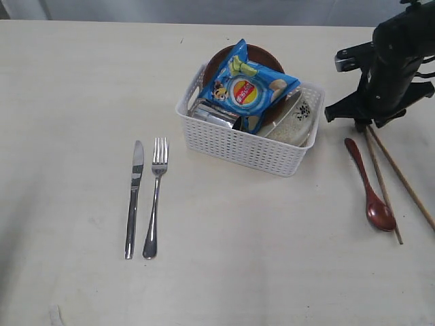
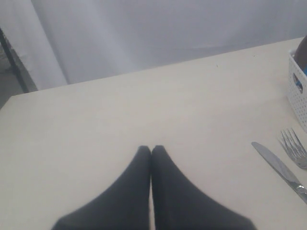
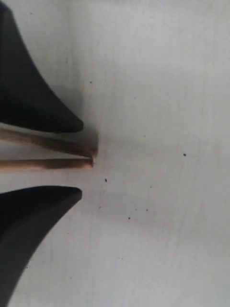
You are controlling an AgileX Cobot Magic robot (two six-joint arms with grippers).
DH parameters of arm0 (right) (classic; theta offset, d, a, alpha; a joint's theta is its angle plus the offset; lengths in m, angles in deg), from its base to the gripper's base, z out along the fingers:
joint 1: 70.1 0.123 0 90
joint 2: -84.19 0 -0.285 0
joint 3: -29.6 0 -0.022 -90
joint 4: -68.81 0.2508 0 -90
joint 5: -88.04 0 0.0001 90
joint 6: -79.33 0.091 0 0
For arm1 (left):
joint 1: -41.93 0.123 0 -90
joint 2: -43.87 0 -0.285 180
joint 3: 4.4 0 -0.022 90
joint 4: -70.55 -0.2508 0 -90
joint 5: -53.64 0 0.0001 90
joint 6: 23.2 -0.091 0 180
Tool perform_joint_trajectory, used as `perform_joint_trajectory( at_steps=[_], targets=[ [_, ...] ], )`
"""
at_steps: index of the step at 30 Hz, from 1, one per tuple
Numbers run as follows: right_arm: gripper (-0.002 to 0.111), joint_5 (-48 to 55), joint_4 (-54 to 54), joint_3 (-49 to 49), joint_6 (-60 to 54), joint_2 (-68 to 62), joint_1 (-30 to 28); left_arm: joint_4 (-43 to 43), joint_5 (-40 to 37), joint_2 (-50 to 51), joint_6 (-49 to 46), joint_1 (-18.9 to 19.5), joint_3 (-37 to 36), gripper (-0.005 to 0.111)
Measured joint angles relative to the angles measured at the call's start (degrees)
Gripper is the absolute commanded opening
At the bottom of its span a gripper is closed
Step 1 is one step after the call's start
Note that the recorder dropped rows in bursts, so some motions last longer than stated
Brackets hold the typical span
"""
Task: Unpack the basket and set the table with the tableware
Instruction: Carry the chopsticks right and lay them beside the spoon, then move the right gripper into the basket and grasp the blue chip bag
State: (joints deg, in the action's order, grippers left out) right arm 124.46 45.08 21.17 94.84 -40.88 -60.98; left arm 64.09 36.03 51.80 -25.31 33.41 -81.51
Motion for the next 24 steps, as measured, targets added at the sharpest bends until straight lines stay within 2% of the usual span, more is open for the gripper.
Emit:
perform_joint_trajectory(
  at_steps=[6, 9, 16, 24],
  targets=[
    [0.038, 0.2, -2.49, 0.13, 0.63, 1.76, 0.0, 0.0, 0.0, 0.0, 0.0, 0.0, 0.0, 0.0],
    [0.038, 2.71, 1.33, 3.03, -0.23, 4.95, 0.37, 0.0, 0.0, 0.0, 0.0, 0.0, 0.0, 0.0],
    [0.038, 11.5, 17.4, 16.12, -9.37, 11.96, 6.7, 0.0, 0.0, 0.0, 0.0, 0.0, 0.0, 0.0],
    [0.038, 26.36, 19.81, 26.85, -10.38, 12.04, 14.55, 0.0, 0.0, 0.0, 0.0, 0.0, 0.0, 0.0]
  ],
)
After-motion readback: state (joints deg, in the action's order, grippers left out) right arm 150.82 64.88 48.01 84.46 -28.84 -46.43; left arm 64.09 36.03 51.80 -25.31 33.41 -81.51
